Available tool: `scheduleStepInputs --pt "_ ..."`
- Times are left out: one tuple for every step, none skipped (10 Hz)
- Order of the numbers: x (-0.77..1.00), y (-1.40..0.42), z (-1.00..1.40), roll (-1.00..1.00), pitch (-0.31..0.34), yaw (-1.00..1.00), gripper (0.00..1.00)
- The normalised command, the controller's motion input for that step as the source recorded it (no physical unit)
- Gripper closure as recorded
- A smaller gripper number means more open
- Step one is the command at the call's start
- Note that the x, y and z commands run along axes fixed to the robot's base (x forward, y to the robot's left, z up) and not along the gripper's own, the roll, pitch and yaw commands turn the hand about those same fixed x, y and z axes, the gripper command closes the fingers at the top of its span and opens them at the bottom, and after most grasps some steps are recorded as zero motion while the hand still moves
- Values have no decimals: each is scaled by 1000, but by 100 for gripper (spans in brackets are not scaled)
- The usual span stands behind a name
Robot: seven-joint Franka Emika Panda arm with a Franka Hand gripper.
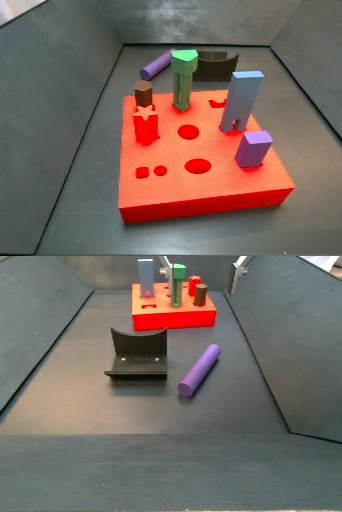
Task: Pick up the round object. Move up. Place the round object on the fixture. Regrasp the round object. Move to above the board. Insert the round object.
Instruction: Pick up the round object.
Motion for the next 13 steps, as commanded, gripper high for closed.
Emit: scheduleStepInputs --pt "-71 0 -237 36 -57 0 0" --pt "-157 0 -491 0 -94 -540 0" --pt "-146 0 -597 -3 -83 -654 0" --pt "-214 0 -600 -13 -94 -669 0" --pt "-223 0 -580 -31 -114 -626 0" --pt "-266 0 -560 -37 -120 -609 0" --pt "-366 0 -537 -36 -140 -589 0" --pt "-397 -3 -497 -14 -150 -526 0" --pt "-371 -43 -506 0 -191 -506 0" --pt "-246 -120 -597 0 -291 -311 0" --pt "-91 -177 -674 0 -297 -137 0" --pt "0 -171 -706 -7 -283 -60 0" --pt "100 -154 -743 -40 -244 -23 0"
